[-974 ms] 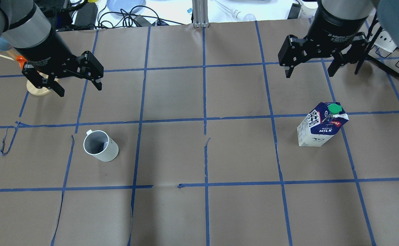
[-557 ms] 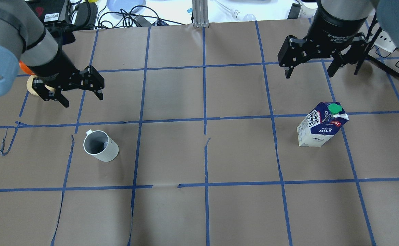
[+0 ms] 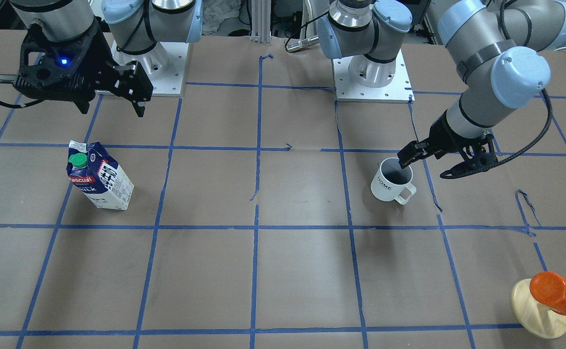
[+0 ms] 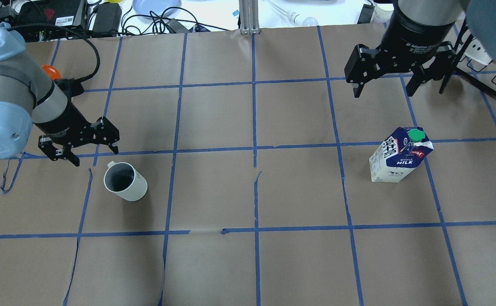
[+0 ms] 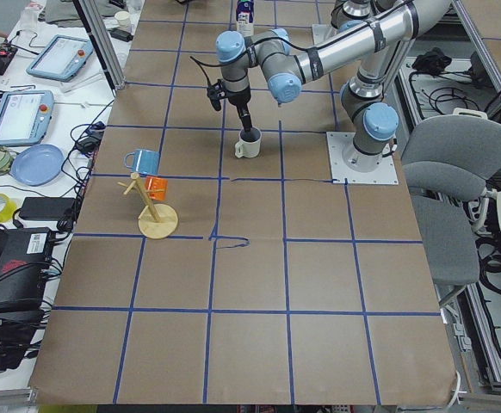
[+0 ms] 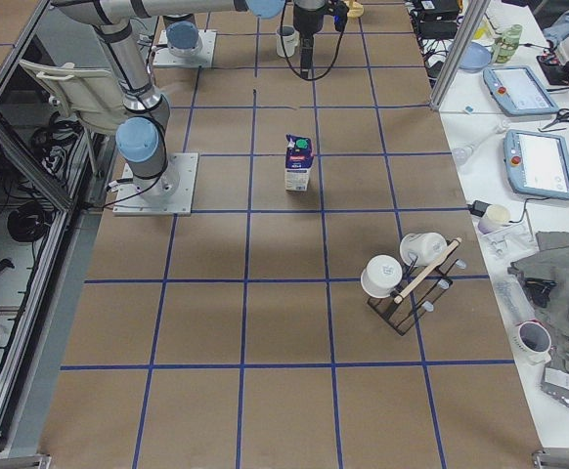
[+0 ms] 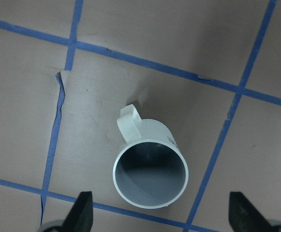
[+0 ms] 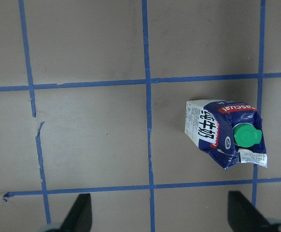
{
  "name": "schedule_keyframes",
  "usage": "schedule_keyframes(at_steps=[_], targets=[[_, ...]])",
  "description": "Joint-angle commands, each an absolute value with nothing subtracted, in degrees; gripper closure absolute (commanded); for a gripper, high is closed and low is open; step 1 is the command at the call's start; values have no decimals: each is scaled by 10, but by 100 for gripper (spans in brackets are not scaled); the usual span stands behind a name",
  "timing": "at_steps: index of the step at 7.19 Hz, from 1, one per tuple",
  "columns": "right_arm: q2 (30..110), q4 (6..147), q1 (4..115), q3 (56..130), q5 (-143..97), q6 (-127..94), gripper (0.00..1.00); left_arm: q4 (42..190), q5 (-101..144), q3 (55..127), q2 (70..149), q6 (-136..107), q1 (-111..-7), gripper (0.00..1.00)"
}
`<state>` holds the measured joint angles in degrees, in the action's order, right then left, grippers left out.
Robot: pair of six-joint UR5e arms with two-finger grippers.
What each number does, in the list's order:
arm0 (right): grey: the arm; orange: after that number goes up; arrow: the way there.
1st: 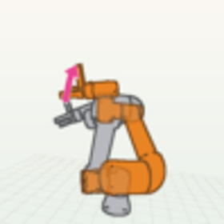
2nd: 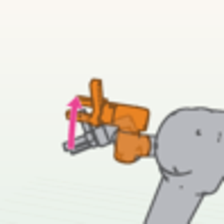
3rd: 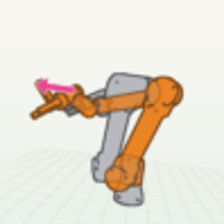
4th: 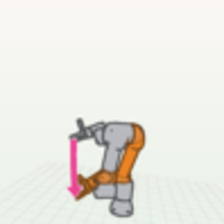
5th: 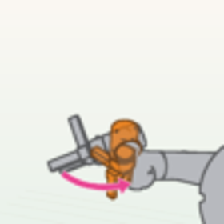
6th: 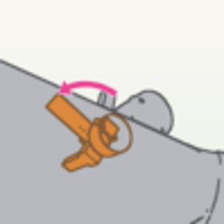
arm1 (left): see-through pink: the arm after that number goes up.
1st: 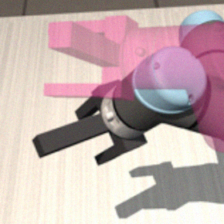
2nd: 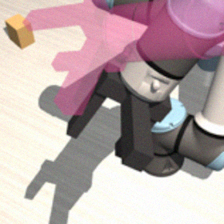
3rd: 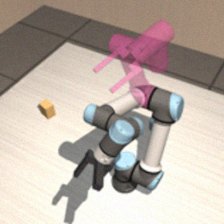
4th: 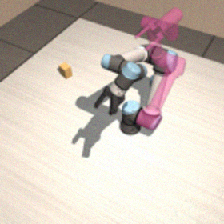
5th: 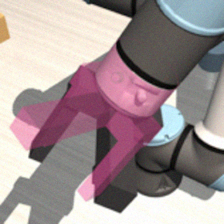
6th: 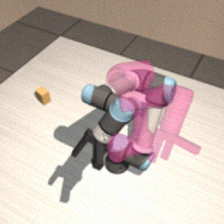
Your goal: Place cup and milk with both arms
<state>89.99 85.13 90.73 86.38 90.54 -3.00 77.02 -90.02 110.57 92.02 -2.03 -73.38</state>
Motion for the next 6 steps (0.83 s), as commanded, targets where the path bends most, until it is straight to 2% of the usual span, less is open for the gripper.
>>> schedule_keyframes(at_steps=[1,3,4,5,6], targets=[[879,860,908,865,900,-33,0,768,-923,1135,938,-25,-713,0],[863,862,908,865,902,-30,0,759,-924,1136,962,-27,-711,0],[855,861,908,867,903,-24,0,754,-923,1136,974,-28,-711,7],[852,862,908,869,904,-25,0,754,-920,1136,983,-29,-711,22],[853,861,908,869,904,-25,0,752,-918,1136,996,-30,-711,30]])
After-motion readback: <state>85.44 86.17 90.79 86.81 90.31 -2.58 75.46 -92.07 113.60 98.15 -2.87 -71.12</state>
